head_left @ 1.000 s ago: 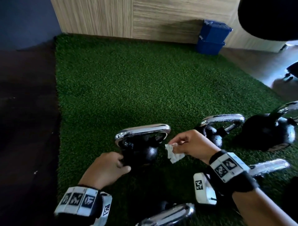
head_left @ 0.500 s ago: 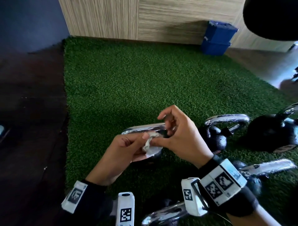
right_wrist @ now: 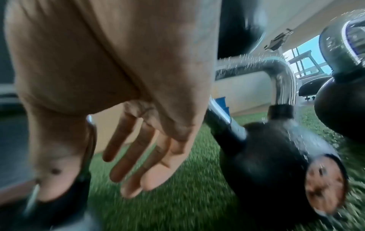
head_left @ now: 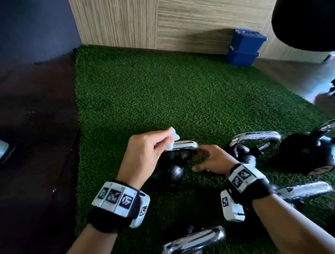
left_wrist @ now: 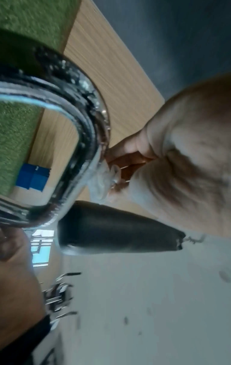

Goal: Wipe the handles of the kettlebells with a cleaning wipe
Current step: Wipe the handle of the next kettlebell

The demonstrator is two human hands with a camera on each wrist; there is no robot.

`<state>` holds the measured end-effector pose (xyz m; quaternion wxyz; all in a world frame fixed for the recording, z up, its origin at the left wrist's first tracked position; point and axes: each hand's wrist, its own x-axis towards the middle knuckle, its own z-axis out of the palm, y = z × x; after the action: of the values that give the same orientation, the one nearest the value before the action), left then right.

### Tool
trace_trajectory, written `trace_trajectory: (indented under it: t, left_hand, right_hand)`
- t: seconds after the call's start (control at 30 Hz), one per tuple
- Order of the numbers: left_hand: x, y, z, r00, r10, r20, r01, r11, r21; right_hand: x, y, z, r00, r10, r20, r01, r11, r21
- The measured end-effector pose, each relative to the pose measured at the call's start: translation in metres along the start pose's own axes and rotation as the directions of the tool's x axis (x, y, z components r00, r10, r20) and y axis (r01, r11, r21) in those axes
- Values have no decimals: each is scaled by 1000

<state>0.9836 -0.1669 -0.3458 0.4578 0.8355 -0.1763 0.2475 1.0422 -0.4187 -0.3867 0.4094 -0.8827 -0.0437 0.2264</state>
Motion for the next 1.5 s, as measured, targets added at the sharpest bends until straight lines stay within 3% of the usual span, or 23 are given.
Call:
trace_trajectory:
  t: [0.1,0.27,0.43,0.5,0.63,0.8,0.9,1.03,1.37,1.5]
  left_hand:
    - [-3,-1,11,998,37,51,-43,992,120]
    - [-23,-12,-2,999,17,-33,-12,988,156]
    - [-20,-4,3,997,56,58,-70,960,271]
    - [-25,-8,-1,998,63,10,-63,971,230]
    - [-52,-25,-17,975,-32,-222,63,989,134]
    - [-61,-38,-10,969,-45,-243,57,997,44]
    - [-74,-51,-8,945,-174,-277,156,984,-87]
    - [-90,-62,0,880,-390,-273,312,906,-287]
    - [-111,-90,27,781,-604,-158,527,773,-352]
    - [-112,-90,26,789,-589,-177,523,794,-311]
  right_hand:
    - [13,10,23,1000,8,11,-9,994,109]
    - [24,18,42,989,-3,-147,32,980,196]
    - [21,12,43,976,3,-217,41,979,200]
    - [18,9,41,972,-17,-236,49,990,132]
    - [17,6,41,968,-16,-252,43,994,102]
    - [22,11,41,968,1,-251,32,991,127]
    - [22,12,45,970,18,-242,31,980,195]
    - [20,11,48,971,28,-239,32,969,244]
    - [19,11,48,970,-11,-242,68,971,230]
    - [16,12,47,971,-28,-238,76,978,196]
